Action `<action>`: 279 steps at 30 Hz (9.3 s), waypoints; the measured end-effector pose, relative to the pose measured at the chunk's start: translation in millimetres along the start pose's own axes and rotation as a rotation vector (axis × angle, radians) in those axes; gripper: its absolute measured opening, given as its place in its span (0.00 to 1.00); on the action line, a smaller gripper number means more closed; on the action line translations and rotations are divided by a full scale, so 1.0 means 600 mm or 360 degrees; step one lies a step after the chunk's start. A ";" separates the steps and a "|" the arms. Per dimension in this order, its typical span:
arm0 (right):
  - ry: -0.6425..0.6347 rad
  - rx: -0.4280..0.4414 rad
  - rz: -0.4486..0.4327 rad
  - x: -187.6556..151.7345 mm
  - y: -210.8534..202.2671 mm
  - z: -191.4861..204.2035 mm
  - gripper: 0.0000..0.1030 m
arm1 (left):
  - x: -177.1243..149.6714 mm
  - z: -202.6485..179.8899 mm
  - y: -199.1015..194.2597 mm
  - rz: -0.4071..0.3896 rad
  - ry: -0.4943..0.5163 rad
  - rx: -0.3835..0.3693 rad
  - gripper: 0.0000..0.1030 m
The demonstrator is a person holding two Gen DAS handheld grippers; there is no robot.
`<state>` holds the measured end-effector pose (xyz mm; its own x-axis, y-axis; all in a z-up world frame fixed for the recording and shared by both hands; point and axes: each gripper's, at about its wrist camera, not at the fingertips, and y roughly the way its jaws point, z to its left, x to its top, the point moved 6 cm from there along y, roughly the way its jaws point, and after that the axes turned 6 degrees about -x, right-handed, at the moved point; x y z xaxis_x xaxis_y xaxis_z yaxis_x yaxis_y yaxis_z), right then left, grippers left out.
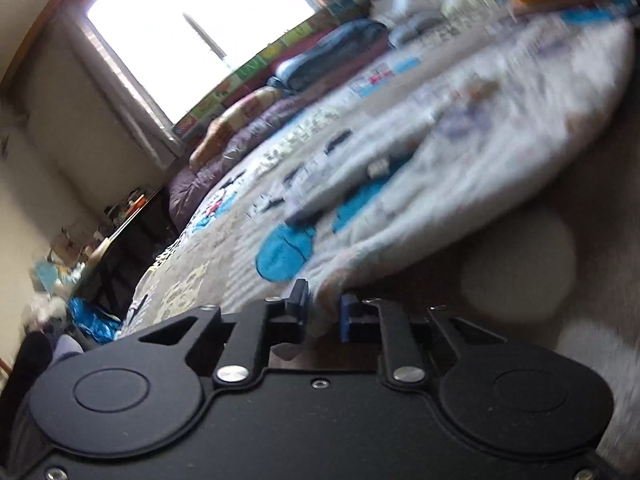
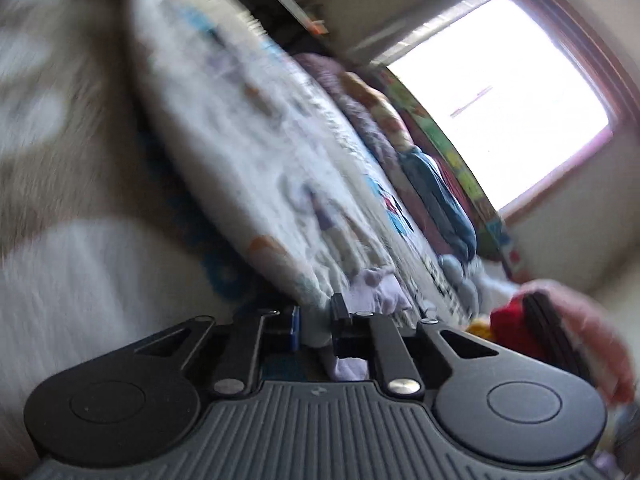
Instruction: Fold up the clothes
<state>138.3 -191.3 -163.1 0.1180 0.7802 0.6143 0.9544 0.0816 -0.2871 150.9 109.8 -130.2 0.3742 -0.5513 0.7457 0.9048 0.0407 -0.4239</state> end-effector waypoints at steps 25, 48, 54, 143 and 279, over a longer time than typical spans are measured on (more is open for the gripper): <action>0.1005 0.0055 0.0022 0.013 0.248 -0.176 0.11 | 0.163 0.084 0.250 -0.0059 -0.0516 -0.0116 0.08; 0.1483 0.0182 0.0364 -0.056 0.353 -0.179 0.41 | 0.146 0.187 0.330 0.0080 -0.1202 -0.0362 0.43; 0.1389 -0.0021 0.0264 -0.035 0.322 -0.213 0.41 | 0.102 0.237 0.317 0.0085 -0.1558 -0.0348 0.43; 0.1775 0.0389 0.0248 -0.041 0.262 -0.198 0.54 | 0.122 0.172 0.280 0.0020 -0.1686 -0.0362 0.73; 0.2433 0.0619 0.0045 -0.124 -0.014 -0.114 0.63 | 0.241 -0.041 -0.063 -0.0420 -0.1345 -0.0365 0.17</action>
<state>140.2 -292.4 -156.0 0.5174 -0.5347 0.6681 0.8496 0.4142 -0.3265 165.9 7.6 -19.0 0.2669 0.2780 0.9227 0.9534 -0.2162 -0.2106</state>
